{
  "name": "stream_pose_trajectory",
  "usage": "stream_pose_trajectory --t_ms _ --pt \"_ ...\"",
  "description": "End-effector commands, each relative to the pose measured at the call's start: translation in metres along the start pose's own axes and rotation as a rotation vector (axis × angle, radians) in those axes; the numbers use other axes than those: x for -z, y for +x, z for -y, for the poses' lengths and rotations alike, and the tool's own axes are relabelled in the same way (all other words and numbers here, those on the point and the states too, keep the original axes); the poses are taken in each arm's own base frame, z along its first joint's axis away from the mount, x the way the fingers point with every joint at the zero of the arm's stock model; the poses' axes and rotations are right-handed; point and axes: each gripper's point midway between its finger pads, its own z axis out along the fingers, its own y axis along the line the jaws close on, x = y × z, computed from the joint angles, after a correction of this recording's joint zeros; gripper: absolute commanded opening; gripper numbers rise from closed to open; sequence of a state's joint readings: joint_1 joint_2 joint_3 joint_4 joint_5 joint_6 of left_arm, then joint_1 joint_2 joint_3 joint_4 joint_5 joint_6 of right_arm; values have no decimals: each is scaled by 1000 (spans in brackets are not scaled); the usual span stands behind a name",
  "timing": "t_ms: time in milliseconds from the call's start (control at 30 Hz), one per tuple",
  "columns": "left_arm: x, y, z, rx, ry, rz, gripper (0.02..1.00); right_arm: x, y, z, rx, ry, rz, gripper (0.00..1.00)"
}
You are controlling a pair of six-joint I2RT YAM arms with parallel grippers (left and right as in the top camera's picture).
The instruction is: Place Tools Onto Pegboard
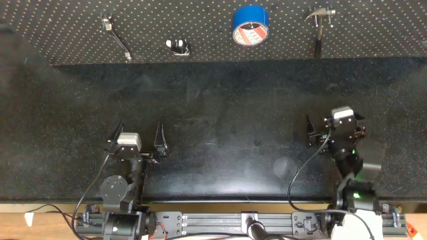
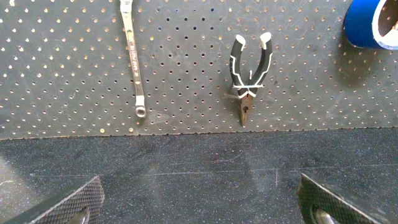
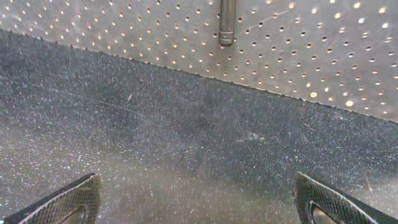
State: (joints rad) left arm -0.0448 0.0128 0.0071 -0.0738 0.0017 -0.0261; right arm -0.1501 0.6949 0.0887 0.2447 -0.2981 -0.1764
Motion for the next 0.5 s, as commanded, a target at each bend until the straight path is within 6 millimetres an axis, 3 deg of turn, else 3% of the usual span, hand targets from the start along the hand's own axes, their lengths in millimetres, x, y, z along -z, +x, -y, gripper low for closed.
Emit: stream_pose_trajectory --t_ms 33,500 --pt "0 1 2 -9 13 -1 996 7 5 -6 -68 -4 45 998" --pt "0 1 2 -9 13 -1 996 28 -15 -6 -134 18 157 998"
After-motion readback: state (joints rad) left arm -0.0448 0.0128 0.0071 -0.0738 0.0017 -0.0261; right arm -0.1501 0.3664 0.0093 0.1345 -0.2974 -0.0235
